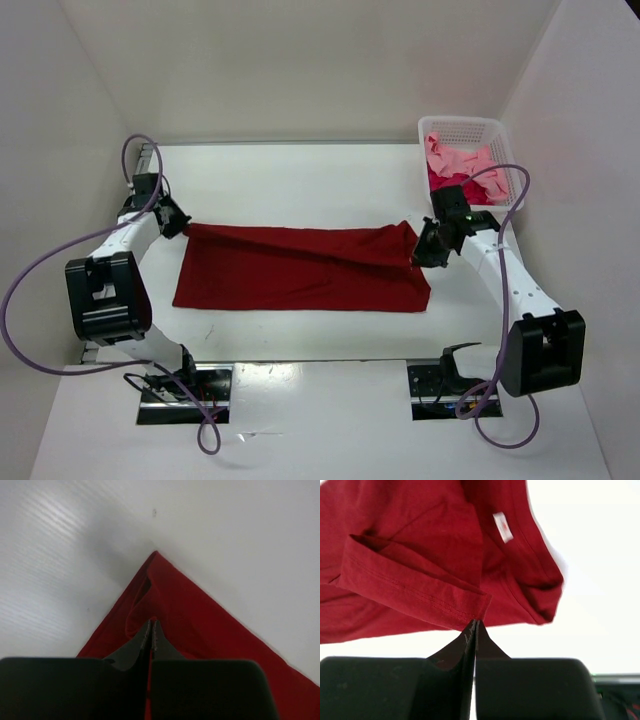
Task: Fold and stack the t-shirts
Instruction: Fold the other side of the tshirt into a rectangle
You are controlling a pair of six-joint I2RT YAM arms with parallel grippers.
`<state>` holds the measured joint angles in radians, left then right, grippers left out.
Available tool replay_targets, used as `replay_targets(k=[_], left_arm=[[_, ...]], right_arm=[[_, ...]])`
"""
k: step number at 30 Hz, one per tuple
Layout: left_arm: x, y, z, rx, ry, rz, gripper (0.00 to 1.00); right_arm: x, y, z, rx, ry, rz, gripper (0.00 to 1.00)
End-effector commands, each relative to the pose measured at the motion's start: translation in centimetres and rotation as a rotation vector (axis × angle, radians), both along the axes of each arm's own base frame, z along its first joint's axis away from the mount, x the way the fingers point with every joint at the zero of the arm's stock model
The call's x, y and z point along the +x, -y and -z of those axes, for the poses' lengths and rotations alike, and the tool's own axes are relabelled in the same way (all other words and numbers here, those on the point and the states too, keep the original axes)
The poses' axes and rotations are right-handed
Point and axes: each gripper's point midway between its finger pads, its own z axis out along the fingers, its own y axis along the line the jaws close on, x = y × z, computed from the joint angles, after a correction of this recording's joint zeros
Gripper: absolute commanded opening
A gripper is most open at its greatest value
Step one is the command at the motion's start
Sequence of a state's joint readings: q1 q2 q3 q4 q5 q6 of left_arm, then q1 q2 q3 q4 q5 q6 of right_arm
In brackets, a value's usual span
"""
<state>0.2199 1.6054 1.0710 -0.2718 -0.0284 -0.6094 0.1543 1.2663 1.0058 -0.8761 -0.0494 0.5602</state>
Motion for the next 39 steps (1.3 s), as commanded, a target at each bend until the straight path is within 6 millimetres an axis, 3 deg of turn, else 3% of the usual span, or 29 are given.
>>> replay_targets(k=[1, 4, 6, 7, 8, 9, 11, 13, 14, 15, 16, 17, 19, 20, 21, 22, 23, 25, 29, 32, 39], left_arm=[[-1.6, 0.0, 0.1, -0.005, -0.006, -0.021, 0.01], [-3.2, -0.4, 1.5, -0.003, -0.053, -0.054, 0.06], [-3.5, -0.3, 1.6, -0.011, -0.053, -0.064, 0.14], [-4.0, -0.5, 1.4, -0.022, -0.053, -0.087, 0.19], [-3.9, -0.5, 0.9, -0.026, -0.036, -0.097, 0.26], [-3.9, -0.6, 0.1, -0.041, -0.011, -0.105, 0.27], [-3.2, -0.4, -3.3, -0.051, 0.103, -0.118, 0.29], [-2.2, 0.6, -5.7, -0.085, 0.191, -0.091, 0.29], [-1.7, 1.4, -6.0, -0.111, 0.203, -0.065, 0.29], [-1.4, 2.1, -6.2, -0.111, 0.211, -0.046, 0.29], [-0.9, 2.7, -5.9, -0.105, 0.200, -0.017, 0.29], [-0.6, 3.9, -5.7, -0.102, 0.197, 0.021, 0.29], [-0.4, 5.4, -4.4, -0.140, 0.173, 0.070, 0.29], [-0.4, 6.6, -3.9, -0.145, 0.157, 0.108, 0.29], [-0.4, 7.1, -2.8, -0.144, 0.129, 0.127, 0.29], [-0.4, 7.7, -2.4, -0.147, 0.117, 0.140, 0.29], [-0.7, 8.3, -2.0, -0.156, 0.105, 0.157, 0.29], [-0.9, 9.1, -0.7, -0.156, 0.076, 0.182, 0.30], [-1.4, 9.6, 1.1, -0.162, 0.034, 0.202, 0.30], [-1.1, 9.4, 2.5, -0.160, 0.002, 0.193, 0.30], [-0.9, 9.7, 3.2, -0.174, 0.004, 0.205, 0.30]], right_arm=[[-2.6, 0.8, 0.5, -0.031, -0.096, 0.015, 0.03], [-3.5, 0.9, 0.9, -0.037, -0.133, 0.015, 0.12], [-3.5, 0.8, 0.9, -0.032, -0.133, 0.001, 0.29], [-3.3, 0.8, 0.6, -0.030, -0.123, 0.001, 0.32], [-3.3, 0.8, 0.6, -0.033, -0.122, -0.007, 0.32], [-2.9, 0.8, 0.2, -0.031, -0.108, -0.007, 0.32], [-1.3, 0.2, -1.0, -0.025, -0.034, -0.031, 0.32], [1.0, -1.9, -1.5, 0.022, 0.044, -0.084, 0.16], [1.4, -3.7, -1.5, 0.062, 0.056, -0.114, 0.01], [2.4, -4.0, -1.3, 0.072, 0.075, -0.104, 0.01], [3.2, -5.2, -1.2, 0.085, 0.100, -0.120, 0.00], [4.7, -7.5, -1.3, 0.099, 0.152, -0.165, 0.00], [6.3, -9.6, -1.2, 0.113, 0.187, -0.181, 0.00], [7.0, -10.9, -0.1, 0.113, 0.177, -0.206, 0.02], [7.8, -11.5, 0.0, 0.110, 0.191, -0.213, 0.08], [8.4, -12.0, 0.3, 0.105, 0.197, -0.217, 0.22], [8.5, -12.6, 0.7, 0.103, 0.187, -0.229, 0.27], [9.6, -13.3, 1.7, 0.081, 0.175, -0.252, 0.39], [10.0, -14.4, 3.2, 0.072, 0.156, -0.278, 0.50], [9.9, -15.1, 5.3, 0.053, 0.122, -0.294, 0.53], [10.0, -15.5, 6.4, 0.024, 0.121, -0.319, 0.55]])
